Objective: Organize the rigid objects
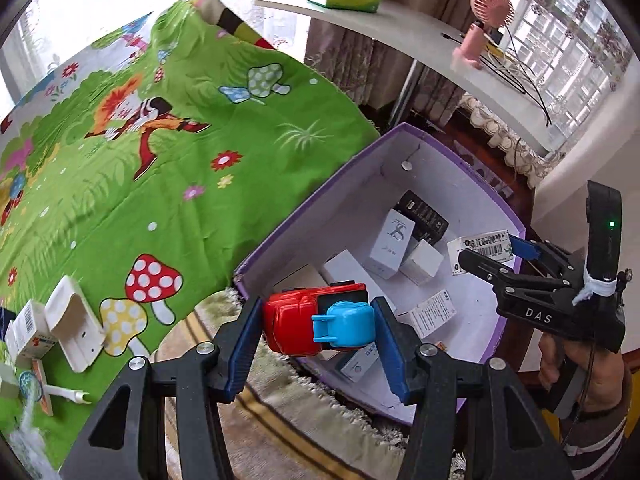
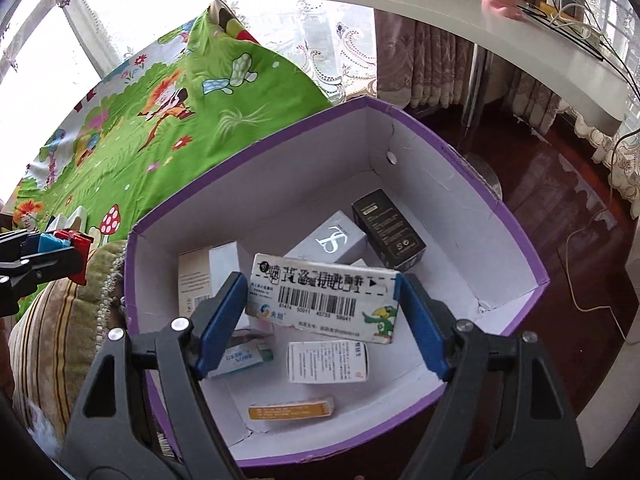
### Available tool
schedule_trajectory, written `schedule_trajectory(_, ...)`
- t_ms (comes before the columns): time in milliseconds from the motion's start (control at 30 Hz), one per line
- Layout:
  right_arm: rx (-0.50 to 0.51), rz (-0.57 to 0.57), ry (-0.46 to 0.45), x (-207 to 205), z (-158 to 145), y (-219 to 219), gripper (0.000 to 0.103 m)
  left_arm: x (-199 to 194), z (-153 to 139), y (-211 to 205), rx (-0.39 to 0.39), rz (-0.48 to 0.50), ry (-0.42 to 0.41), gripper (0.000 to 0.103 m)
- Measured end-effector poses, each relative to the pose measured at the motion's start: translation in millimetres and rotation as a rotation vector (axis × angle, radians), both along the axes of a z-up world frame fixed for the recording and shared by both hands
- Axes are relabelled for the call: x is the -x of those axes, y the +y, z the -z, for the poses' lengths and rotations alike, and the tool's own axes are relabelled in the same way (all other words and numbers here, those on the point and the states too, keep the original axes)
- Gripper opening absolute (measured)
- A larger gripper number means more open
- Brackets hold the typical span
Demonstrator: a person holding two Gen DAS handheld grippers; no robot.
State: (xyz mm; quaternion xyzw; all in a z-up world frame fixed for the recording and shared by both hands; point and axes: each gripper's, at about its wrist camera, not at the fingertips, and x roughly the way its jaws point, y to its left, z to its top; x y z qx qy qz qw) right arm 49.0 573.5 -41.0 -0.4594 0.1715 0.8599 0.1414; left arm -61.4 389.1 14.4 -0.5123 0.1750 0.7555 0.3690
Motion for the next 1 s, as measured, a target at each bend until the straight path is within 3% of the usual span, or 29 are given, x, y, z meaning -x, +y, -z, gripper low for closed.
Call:
schedule_trajectory(233,-0.043,0.021,-0.03,-7,14,22,0.08,-27,22,64,0.055,0.201,0.022,0.055)
schedule_trajectory(500,-0.048,0.027,-0.038,-14,21,36,0.081,-46,45,102,0.115,0.304,0.044,0.055)
schedule_trajectory(700,-0.04,0.044,-0.05,-19,23,42,0.081,-50,59,116,0.123,0.332,0.013,0.056)
schedule_trajectory(767,-0.04,0.048,-0.053,-20,23,43,0.081,-44,67,117,0.139,0.314,-0.021,0.063)
schedule_trajectory(833,-0.036,0.056,-0.048,-22,22,45,0.081,-39,70,115,0.143,0.288,-0.036,0.063)
schedule_trajectory(1000,-0.037,0.072,-0.04,-25,18,49,0.081,-34,60,106,0.095,0.253,-0.04,0.067)
